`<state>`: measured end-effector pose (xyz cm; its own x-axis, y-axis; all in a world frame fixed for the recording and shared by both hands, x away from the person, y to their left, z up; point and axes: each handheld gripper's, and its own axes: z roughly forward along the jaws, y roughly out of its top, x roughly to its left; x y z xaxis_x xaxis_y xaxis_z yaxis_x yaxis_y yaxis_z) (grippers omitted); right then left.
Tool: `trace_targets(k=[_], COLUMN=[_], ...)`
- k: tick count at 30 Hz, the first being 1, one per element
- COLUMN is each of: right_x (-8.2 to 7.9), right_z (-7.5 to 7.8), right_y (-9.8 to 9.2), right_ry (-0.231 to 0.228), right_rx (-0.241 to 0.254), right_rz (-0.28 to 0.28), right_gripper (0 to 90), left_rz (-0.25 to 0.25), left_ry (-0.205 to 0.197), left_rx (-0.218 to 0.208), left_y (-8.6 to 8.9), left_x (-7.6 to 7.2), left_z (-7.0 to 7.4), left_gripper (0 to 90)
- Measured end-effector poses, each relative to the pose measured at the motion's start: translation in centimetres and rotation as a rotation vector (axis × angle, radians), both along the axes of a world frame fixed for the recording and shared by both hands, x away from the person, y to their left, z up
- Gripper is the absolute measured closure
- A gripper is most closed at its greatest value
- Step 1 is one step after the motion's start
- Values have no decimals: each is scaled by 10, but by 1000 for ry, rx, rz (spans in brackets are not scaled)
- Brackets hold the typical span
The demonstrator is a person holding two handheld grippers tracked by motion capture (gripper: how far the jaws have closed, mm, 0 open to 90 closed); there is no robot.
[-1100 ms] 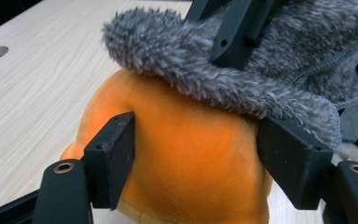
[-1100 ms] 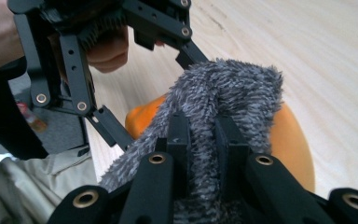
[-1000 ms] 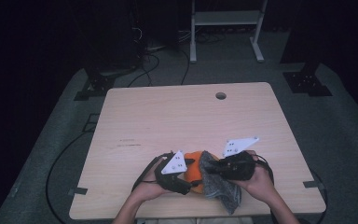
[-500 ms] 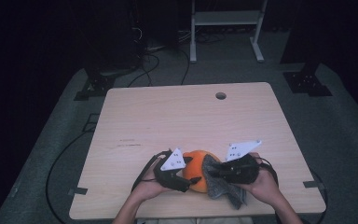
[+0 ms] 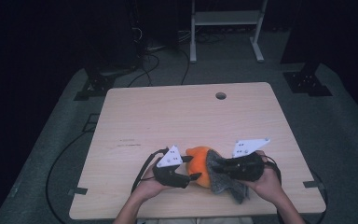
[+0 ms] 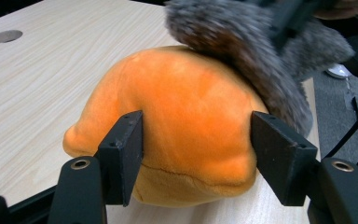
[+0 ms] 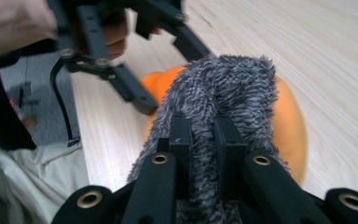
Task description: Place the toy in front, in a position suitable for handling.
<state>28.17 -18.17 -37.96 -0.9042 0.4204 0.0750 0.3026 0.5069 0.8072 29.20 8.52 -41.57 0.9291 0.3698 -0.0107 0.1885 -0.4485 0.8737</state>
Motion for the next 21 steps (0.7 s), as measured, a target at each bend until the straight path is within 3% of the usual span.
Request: trace_targets(k=[3,6,9,13,17,21], right_x=[-2,5,12,13,17,17], right_z=[-2,-10,-19,-12,-15,-22], right_y=[6,0,-10,-17,-10,-13], right_ry=[-17,11,70,89,80,107], right_rx=[-43,-69,-114,-13,-24,-19], right_rz=[8,-6,-2,10,-4,-1], right_gripper=[792,792,782,780,780,783], left_rz=[16,41,42,18,15,45], left_ry=[17,30,41,51,57,131], left_rx=[-3,-11,-20,-25,-30,-88], left_y=[3,7,8,7,7,9], left_x=[2,5,7,7,8,13], left_z=[-2,-2,-4,-5,-5,-5], left_gripper=[360,351,348,349,327,238])
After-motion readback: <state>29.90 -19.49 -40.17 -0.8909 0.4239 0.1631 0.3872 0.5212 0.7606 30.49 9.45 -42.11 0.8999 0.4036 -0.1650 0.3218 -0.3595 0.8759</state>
